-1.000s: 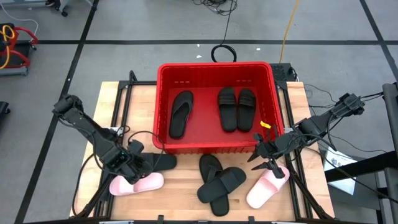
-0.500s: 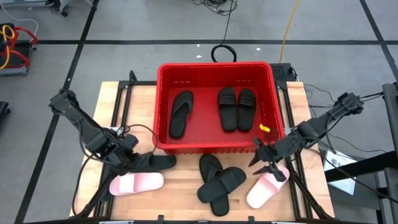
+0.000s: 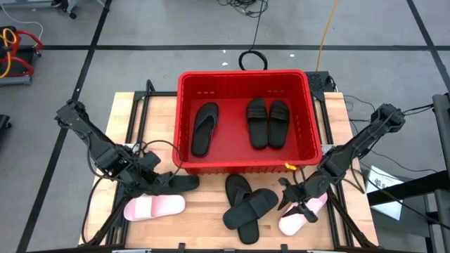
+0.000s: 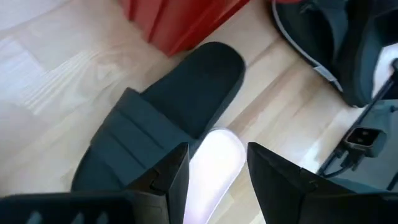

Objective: Pick and place slides into bin
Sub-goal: Move the black slide to the bottom right of the table

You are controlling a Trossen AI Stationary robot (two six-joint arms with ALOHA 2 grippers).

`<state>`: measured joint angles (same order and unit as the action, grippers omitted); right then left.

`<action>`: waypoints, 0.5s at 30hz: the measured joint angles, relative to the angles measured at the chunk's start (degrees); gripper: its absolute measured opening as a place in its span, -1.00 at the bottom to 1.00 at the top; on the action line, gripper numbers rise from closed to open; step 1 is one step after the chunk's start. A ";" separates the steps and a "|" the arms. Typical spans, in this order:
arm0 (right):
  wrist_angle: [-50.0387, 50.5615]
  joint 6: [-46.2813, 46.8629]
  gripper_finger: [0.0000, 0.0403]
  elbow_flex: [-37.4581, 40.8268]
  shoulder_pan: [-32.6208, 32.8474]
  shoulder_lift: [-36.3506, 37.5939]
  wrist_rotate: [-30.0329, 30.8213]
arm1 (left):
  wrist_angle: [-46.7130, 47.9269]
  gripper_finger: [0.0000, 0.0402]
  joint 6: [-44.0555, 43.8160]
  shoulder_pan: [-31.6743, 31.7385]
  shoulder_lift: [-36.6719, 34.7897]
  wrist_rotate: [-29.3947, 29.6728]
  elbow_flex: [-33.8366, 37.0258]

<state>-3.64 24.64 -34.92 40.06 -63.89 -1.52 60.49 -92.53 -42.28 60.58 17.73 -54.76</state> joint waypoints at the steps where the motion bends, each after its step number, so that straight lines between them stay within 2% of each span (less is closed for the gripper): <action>1: -0.37 0.09 -0.41 0.43 -0.07 -0.47 0.04 | -0.76 -0.22 0.35 0.00 0.00 0.32 0.00; 10: -3.13 1.05 -0.43 3.19 -1.99 -4.39 4.75 | -2.35 -0.22 0.91 0.00 0.01 0.45 0.00; 15: -4.99 4.55 -0.43 3.37 -3.22 -8.27 4.56 | -2.91 -0.22 0.91 0.00 0.02 0.45 0.00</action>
<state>-8.63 29.20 -31.56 36.84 -72.17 3.04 57.58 -91.61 -42.28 60.60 18.17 -54.76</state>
